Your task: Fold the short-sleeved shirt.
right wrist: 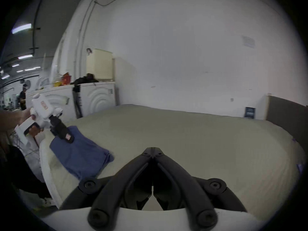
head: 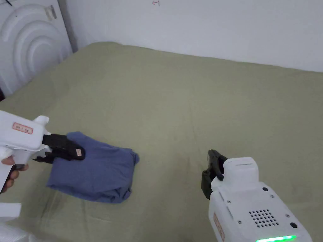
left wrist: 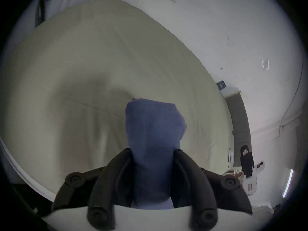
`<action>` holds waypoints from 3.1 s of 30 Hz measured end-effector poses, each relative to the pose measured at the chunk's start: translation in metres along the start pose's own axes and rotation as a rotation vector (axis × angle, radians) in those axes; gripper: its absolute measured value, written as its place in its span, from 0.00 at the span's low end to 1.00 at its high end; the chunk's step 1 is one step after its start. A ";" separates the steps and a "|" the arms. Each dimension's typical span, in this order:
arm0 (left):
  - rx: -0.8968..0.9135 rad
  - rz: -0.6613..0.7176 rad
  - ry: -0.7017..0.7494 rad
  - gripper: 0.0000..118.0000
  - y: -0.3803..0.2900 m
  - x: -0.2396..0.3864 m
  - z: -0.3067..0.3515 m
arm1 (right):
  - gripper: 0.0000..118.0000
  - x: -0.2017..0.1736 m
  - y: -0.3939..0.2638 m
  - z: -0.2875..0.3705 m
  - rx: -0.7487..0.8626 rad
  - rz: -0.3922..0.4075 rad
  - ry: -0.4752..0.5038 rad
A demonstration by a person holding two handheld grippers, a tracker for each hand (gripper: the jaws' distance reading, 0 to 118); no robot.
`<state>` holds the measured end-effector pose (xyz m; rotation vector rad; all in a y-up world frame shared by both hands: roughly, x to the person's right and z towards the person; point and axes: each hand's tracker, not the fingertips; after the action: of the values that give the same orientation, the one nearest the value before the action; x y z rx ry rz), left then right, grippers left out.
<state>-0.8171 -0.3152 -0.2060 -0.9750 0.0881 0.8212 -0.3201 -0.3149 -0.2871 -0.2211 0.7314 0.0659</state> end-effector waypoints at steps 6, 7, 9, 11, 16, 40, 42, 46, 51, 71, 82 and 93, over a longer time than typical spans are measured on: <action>0.024 0.020 0.083 0.28 0.048 -0.052 0.024 | 0.00 -0.057 -0.008 -0.046 -0.036 -0.009 0.113; 0.023 0.019 0.099 0.28 0.060 -0.064 0.025 | 0.00 -0.063 -0.010 -0.054 -0.039 -0.019 0.133; 0.022 0.007 0.145 0.28 0.077 -0.075 0.024 | 0.00 -0.073 -0.013 -0.066 -0.048 -0.012 0.153; 0.014 0.015 0.168 0.28 0.080 -0.067 0.023 | 0.00 -0.080 -0.015 -0.074 -0.060 -0.004 0.184; -0.036 -0.010 0.202 0.28 0.094 -0.073 0.006 | 0.00 -0.087 -0.022 -0.087 -0.071 0.025 0.219; 0.496 -0.479 0.408 0.01 -0.051 0.189 -0.018 | 0.00 0.026 0.038 0.005 -0.034 -0.074 0.094; 0.532 -0.495 0.323 0.01 -0.087 0.239 -0.037 | 0.00 0.050 0.049 0.026 -0.026 -0.058 0.021; 0.668 -0.561 0.278 0.01 -0.159 0.335 -0.077 | 0.00 0.105 0.062 0.081 -0.005 -0.069 -0.116; 0.740 -0.642 0.270 0.01 -0.227 0.424 -0.109 | 0.00 0.164 0.069 0.139 0.007 0.008 -0.332; 0.905 -0.698 0.242 0.02 -0.268 0.473 -0.071 | 0.00 0.200 0.089 0.188 0.075 -0.038 -0.471; 0.912 -0.658 0.283 1.00 -0.240 0.472 -0.086 | 1.00 0.197 0.105 0.187 0.110 -0.042 -0.472; 0.904 -0.663 0.258 1.00 -0.263 0.467 -0.068 | 1.00 0.195 0.109 0.188 0.093 -0.033 -0.482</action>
<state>-0.2981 -0.1737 -0.2553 -0.1973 0.3095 -0.0062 -0.0669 -0.1699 -0.3008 -0.1203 0.2503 0.0503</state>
